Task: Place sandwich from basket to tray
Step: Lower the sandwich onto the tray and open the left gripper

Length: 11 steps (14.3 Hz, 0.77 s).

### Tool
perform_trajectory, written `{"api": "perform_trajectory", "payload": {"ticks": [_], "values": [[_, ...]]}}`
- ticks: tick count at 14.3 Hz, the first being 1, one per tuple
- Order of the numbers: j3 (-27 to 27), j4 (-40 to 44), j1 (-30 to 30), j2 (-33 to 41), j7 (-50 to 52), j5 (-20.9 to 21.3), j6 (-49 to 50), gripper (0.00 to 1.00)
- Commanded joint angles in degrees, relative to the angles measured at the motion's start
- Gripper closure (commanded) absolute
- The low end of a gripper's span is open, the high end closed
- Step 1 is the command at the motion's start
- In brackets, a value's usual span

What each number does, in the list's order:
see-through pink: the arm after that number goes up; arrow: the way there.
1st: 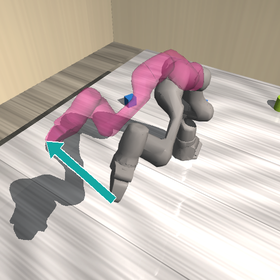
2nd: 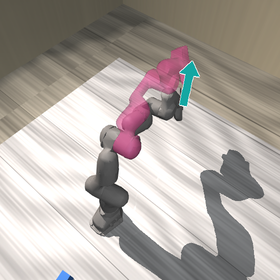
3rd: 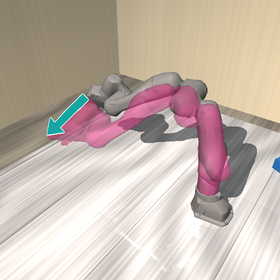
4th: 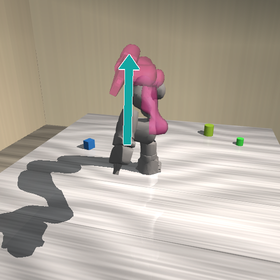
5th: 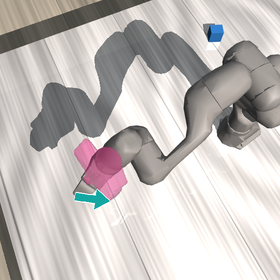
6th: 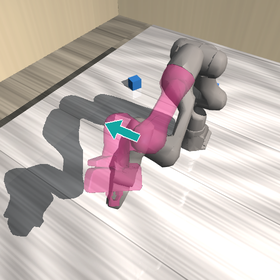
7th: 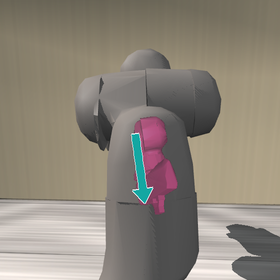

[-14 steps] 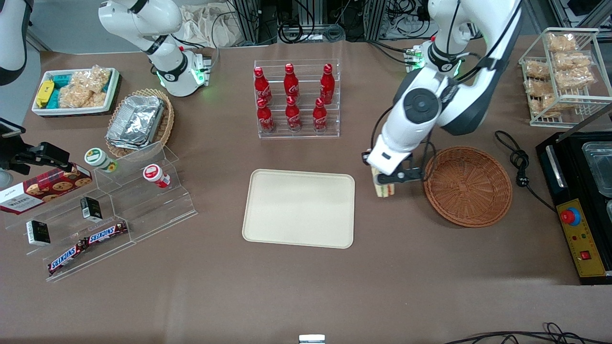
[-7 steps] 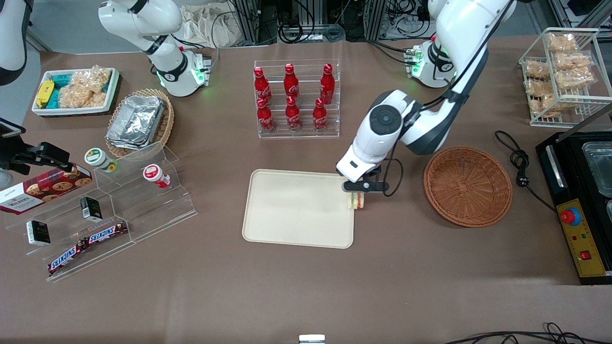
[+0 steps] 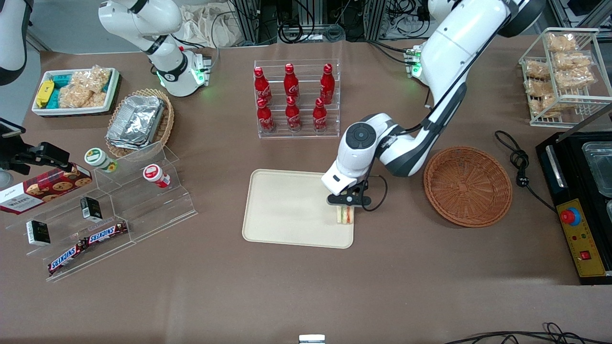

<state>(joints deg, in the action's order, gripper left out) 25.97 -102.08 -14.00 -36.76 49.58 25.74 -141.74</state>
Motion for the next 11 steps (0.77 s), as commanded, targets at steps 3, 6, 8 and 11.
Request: {"api": "perform_trajectory", "payload": {"ticks": [3,6,8,11], "values": [[-0.3,2.15,-0.86,-3.49,1.49,4.23,-2.75,0.87],[-0.39,2.15,-0.86,-3.75,2.88,4.23,-2.75,0.01],[-0.39,2.24,-0.68,-3.58,3.16,4.14,-2.75,0.0],[-0.39,3.46,-0.15,-2.62,3.25,3.18,-2.75,0.0]]}}
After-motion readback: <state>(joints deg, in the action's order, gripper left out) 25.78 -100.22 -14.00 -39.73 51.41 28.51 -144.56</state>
